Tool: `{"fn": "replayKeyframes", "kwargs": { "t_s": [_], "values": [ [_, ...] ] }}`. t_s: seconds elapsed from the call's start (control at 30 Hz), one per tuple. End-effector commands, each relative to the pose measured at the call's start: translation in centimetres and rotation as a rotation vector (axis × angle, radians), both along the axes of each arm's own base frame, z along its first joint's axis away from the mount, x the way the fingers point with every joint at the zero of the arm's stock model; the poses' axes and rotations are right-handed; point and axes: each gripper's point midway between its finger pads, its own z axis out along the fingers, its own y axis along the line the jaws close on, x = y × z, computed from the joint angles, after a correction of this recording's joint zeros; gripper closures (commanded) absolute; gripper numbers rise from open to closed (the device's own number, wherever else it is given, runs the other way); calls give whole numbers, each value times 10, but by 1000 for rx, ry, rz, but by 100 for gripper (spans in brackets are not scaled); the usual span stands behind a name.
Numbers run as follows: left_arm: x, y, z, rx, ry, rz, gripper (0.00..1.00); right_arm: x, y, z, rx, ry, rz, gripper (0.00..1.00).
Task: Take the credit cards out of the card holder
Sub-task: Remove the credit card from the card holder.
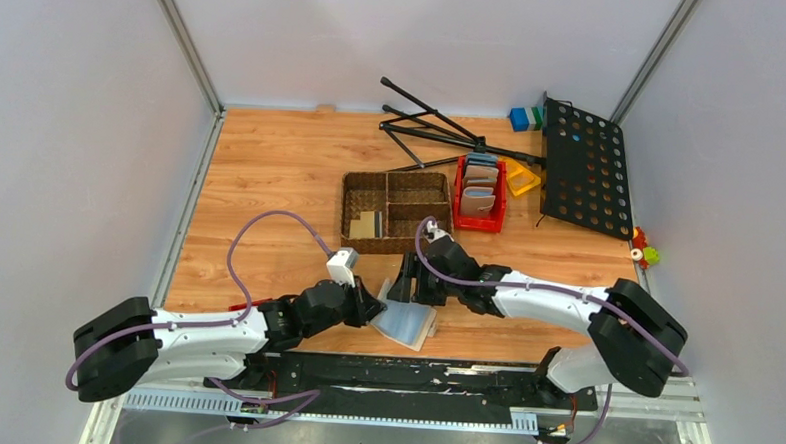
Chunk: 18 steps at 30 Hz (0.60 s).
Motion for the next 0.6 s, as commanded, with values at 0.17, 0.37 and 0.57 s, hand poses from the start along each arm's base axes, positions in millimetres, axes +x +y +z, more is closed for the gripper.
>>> {"fn": "replayKeyframes", "kwargs": {
  "t_s": [0.17, 0.37, 0.57],
  "values": [
    [6, -16, 30, -74, -62, -20, 100, 3, -10, -27, -155, -8, -19, 38],
    [5, -16, 30, -78, -61, -26, 89, 4, -25, -34, -228, -26, -29, 39],
    [7, -9, 28, -77, -59, 6, 87, -3, -46, -31, -249, -51, -47, 40]
  ]
}}
